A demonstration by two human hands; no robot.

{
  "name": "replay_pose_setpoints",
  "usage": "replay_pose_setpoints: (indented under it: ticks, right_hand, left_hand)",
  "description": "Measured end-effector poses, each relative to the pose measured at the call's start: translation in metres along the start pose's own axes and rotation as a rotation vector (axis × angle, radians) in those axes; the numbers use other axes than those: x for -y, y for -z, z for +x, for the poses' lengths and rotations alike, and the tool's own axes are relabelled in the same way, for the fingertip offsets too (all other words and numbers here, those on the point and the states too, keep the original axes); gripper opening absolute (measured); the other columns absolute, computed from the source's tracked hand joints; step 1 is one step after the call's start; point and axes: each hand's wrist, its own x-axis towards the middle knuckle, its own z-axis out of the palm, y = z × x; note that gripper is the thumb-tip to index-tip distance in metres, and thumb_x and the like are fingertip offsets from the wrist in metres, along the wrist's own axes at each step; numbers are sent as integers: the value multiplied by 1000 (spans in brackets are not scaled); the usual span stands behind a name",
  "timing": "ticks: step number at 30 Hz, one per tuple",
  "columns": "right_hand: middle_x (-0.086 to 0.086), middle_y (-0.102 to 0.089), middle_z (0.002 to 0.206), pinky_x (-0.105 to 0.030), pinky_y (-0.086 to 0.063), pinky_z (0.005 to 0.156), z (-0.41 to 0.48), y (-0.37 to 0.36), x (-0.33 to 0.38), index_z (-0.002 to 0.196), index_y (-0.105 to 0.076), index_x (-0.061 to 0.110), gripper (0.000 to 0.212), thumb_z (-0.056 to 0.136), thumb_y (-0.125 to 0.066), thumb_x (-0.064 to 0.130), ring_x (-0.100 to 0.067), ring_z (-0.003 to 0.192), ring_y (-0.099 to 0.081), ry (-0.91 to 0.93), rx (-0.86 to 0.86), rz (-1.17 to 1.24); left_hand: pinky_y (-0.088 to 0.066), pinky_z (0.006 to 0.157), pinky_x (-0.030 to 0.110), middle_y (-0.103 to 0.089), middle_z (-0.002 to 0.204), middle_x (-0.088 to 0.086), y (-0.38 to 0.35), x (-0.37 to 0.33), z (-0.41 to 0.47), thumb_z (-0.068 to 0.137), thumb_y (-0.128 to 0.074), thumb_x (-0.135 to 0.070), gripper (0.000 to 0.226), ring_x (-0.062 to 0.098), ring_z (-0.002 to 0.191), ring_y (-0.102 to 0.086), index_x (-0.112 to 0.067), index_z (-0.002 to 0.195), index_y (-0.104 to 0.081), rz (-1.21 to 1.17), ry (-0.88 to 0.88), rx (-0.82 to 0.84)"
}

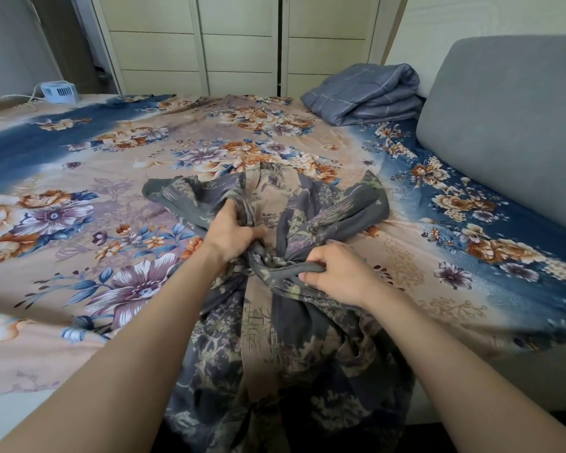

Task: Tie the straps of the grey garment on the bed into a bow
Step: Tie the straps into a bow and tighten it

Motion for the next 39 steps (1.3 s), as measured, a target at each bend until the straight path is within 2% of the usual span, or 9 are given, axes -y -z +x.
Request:
replay_pose_setpoints:
  ticks: [3,7,13,20,23,27,31,36,39]
  right_hand:
    - [-11,-70,84,-46,-54,89,0,0,-3,66,-57,21,29,93,-65,28,-32,108,-65,14,-14,18]
    - [-6,-67,87,-44,-55,85,-1,2,-10,67,-56,22,29,93,-66,31,-31,93,-67,11,-48,36]
    - [-2,-74,78,-36,-55,69,-3,12,-23,84,-70,18,12,93,-68,26,-19,67,-70,-101,-217,260]
    - [-3,-74,79,-20,-43,44,-1,14,-21,96,-69,10,5,95,-65,12,-5,41,-53,-200,-301,574]
    - [-4,-74,82,-18,-40,41,0,13,-16,104,-68,8,10,95,-64,8,-6,43,-51,-247,-300,719]
    - [-7,-71,80,-16,-39,38,0,11,-16,102,-69,3,10,94,-64,5,-10,51,-52,-324,-329,834]
    - [-7,-70,82,-18,-48,47,-2,10,-24,107,-67,10,15,92,-67,5,-11,61,-58,-392,-383,903]
    - [-8,-71,90,-20,-57,59,-6,10,-32,111,-65,13,19,94,-66,5,-13,70,-63,-415,-392,938]
    - [-10,-73,105,-18,-57,58,-11,11,-30,115,-63,13,24,93,-68,6,-15,83,-68,-392,-332,936]
  left_hand:
    - [-56,96,47,-71,107,7,16,6,1,69,-90,-34,60,28,100,-69,-13,112,-53,-72,63,-147]
    - [-50,107,45,-70,119,7,42,14,4,88,-78,-21,55,24,109,-67,-14,136,-53,-237,60,-244]
    - [-45,111,46,-56,143,16,63,42,5,98,-61,-8,65,35,128,-56,-10,157,-33,-21,158,-251]
    - [-48,102,50,-58,137,15,72,53,-8,85,-70,-30,48,37,124,-53,-22,131,-59,541,29,-274]
    - [-56,83,38,-72,109,8,62,35,-26,91,-72,-29,21,24,93,-68,-19,108,-66,341,-84,-35]
    - [-51,80,34,-69,100,2,52,33,-43,86,-78,-41,36,21,85,-65,-19,110,-64,466,-144,255]
    - [-53,73,36,-72,82,2,63,46,-42,89,-71,-43,23,28,81,-70,-21,90,-64,696,-147,129]
    - [-53,88,43,-72,94,6,73,52,-46,93,-61,-49,30,34,101,-66,-27,113,-67,844,-148,70]
    - [-52,88,45,-66,87,4,79,56,-47,94,-61,-48,24,34,96,-66,-30,79,-55,817,-86,77]
